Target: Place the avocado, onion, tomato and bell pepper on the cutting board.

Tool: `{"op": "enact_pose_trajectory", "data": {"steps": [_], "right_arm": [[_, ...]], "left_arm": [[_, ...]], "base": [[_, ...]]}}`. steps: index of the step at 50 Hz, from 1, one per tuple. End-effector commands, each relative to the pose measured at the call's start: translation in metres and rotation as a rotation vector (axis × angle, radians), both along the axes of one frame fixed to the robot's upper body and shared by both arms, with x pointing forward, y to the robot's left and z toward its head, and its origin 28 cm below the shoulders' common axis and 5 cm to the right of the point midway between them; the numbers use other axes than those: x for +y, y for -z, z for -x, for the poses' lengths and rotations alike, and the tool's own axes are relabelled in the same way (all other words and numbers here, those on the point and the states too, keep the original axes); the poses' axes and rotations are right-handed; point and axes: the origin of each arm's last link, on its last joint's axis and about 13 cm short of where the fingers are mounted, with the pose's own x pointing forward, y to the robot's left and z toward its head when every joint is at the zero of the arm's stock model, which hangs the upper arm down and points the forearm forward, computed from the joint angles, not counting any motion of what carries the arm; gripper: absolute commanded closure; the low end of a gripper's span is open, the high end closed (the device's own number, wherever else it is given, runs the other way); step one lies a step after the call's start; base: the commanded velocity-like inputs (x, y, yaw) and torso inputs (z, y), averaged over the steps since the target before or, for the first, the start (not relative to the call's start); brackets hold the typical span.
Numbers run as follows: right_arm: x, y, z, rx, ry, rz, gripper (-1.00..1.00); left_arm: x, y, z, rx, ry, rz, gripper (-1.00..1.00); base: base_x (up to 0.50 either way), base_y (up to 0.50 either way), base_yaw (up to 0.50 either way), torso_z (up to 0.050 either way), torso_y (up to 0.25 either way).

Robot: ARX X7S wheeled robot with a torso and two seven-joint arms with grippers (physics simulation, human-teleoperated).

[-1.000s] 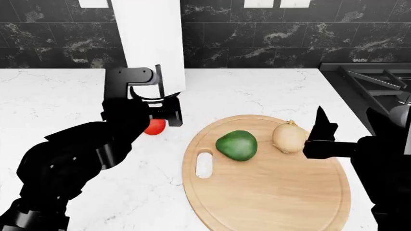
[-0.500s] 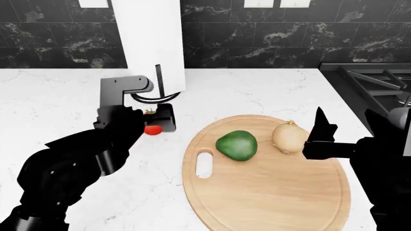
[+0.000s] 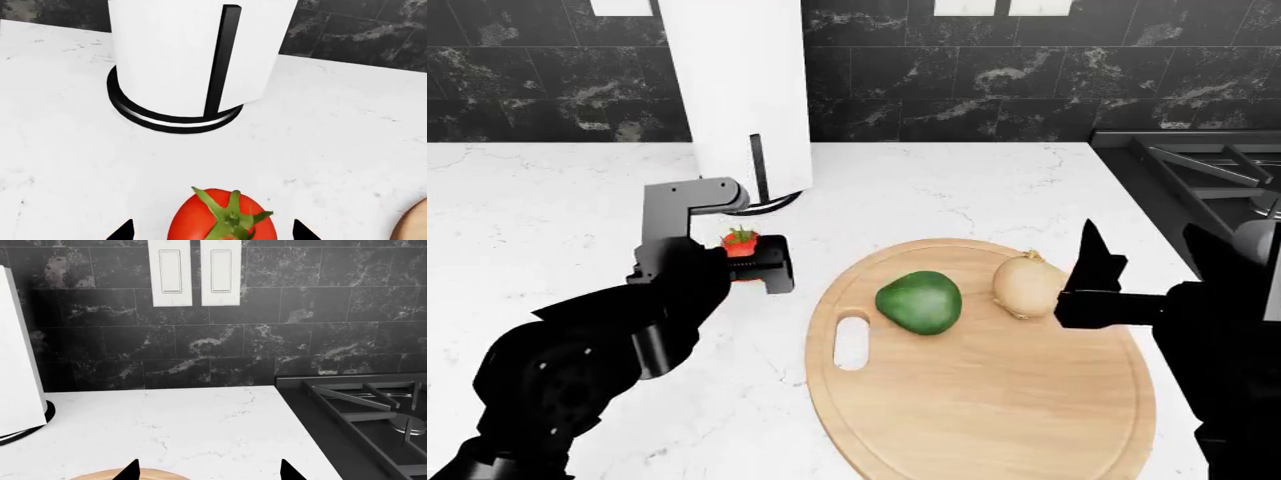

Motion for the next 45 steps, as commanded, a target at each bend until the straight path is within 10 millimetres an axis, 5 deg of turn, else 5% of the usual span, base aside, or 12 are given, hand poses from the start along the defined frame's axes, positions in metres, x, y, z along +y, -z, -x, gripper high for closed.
{"op": "enact_pose_trajectory", "data": {"steps": [1,25,26,45], "right_arm": [[0.0,0.0,0.0,-0.001,0.0,-0.001,-1.0],[-0.001,0.0,0.003,-0.004,0.011,0.002,-1.0],[-0.001,-0.001,0.003,-0.006,0.011,0.001,-1.0],[-0.004,-0.001,0.015,-0.008,0.04,0.006,-1.0]], "left_arm": [[-0.002,0.006,-0.002,0.032,0.008,0.004,-1.0],[-0.005,0.014,0.001,0.048,0.059,-0.025,-1.0],[-0.005,0.014,0.001,0.042,0.058,-0.025,1.0],[-0.003,-0.004,0.012,-0.023,0.035,0.047,1.0]], "base": [[0.0,0.0,0.0,0.0,0.0],[0.0,0.0,0.0,0.0,0.0],[0.0,0.0,0.0,0.0,0.0],[0.0,0.0,0.0,0.0,0.001]]}}
